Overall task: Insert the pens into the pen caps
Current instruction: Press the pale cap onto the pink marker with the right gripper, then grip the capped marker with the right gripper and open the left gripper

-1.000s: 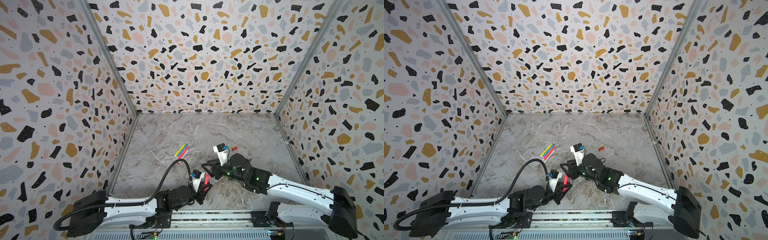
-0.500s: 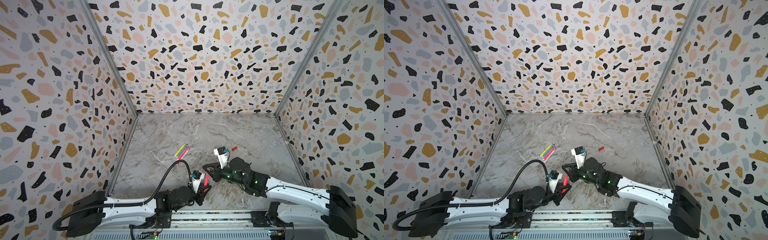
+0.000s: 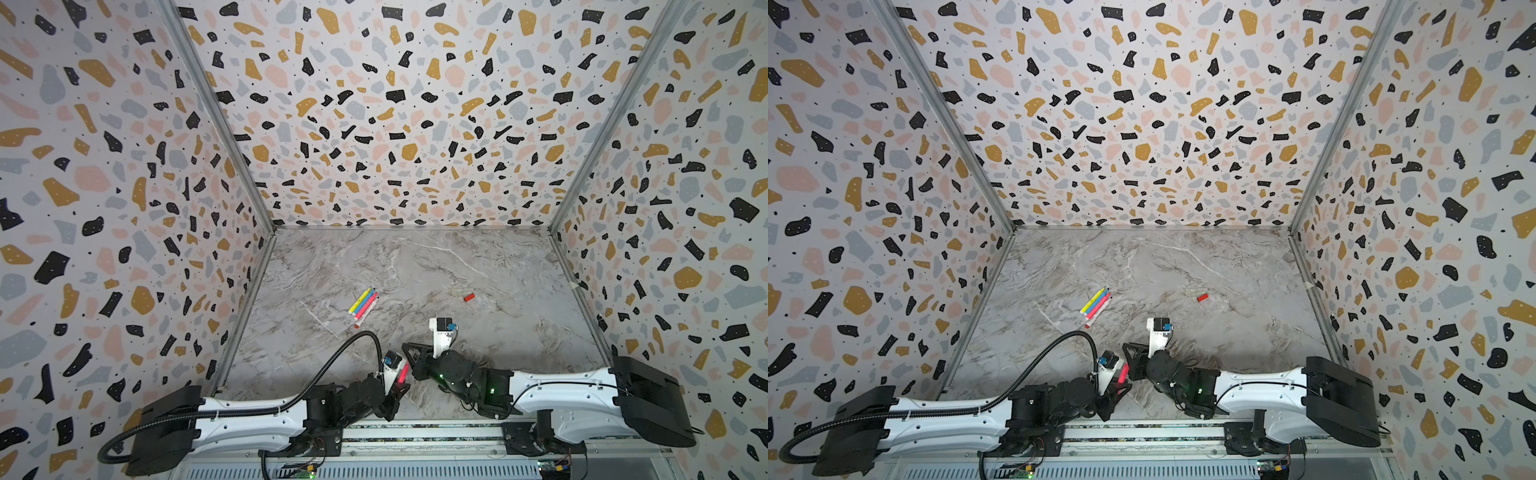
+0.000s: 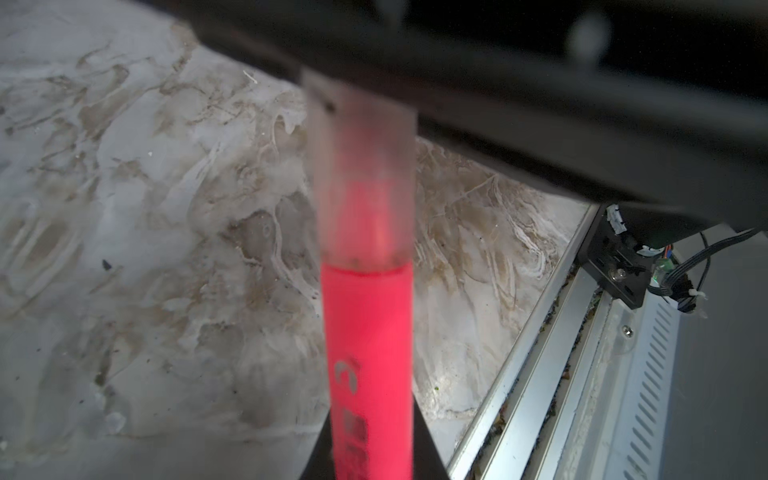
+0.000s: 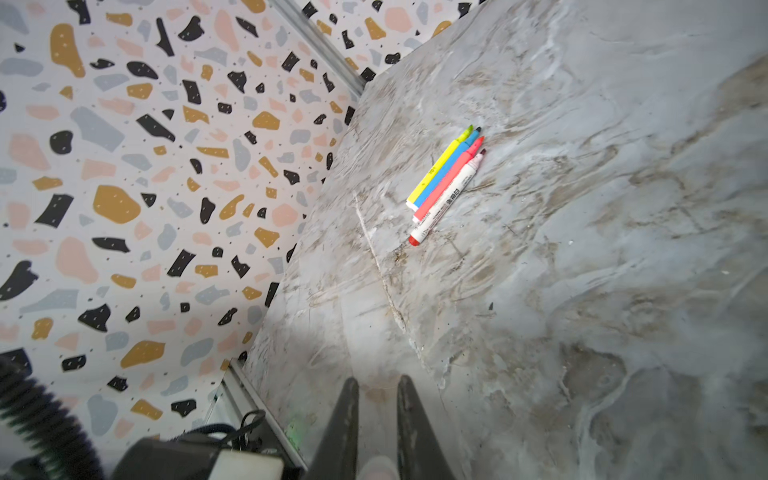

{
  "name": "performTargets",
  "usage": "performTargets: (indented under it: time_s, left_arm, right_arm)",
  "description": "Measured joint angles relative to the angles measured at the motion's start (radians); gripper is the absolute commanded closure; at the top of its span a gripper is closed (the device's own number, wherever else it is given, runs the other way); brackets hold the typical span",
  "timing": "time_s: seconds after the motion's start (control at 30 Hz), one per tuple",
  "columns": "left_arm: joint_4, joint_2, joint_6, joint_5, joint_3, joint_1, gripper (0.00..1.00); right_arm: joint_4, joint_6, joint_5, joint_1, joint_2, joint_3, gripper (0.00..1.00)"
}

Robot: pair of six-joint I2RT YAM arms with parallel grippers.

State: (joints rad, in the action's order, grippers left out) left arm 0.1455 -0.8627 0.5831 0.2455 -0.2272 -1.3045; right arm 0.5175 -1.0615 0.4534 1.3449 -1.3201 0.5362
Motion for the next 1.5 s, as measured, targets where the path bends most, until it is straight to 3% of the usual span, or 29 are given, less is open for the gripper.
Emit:
performTargets:
  time_s: [0.23,0.63,0.83,0.9,1.03,1.1,1.27,1.5]
  left_arm:
    - [-0.075,0.073,-0.018,-0.055,0.000,0.050,1.00]
    - [-0.079,0.142,-0.033,-0.247,0.000,0.177,1.00]
    - [-0.075,0.137,-0.045,-0.272,0.000,0.190,1.00]
    - [-0.055,0.129,-0.048,-0.282,0.000,0.190,1.00]
    - [0.085,0.117,-0.019,-0.255,0.001,0.215,1.00]
    - [0.181,0.128,0.009,-0.203,0.001,0.252,1.00]
    - [0.305,0.132,0.043,-0.177,0.013,0.261,1.00]
    - [0.356,0.079,0.056,-0.183,0.021,0.246,1.00]
  right_arm:
    - [0.037,-0.056,0.074,0.028,-0.050,0.017,1.00]
    - [0.220,0.076,0.032,0.028,-0.068,-0.006,1.00]
    - [0.185,0.100,0.029,0.028,-0.053,0.005,1.00]
    - [0.119,0.113,0.026,0.025,-0.020,0.020,0.92]
    - [-0.032,0.164,-0.076,0.002,0.124,0.014,0.51]
    - [-0.101,0.207,-0.142,0.003,0.221,-0.022,0.42]
    - [-0.179,0.302,-0.241,-0.033,0.425,-0.079,0.38]
    - [-0.230,0.364,-0.278,-0.040,0.512,-0.083,0.40]
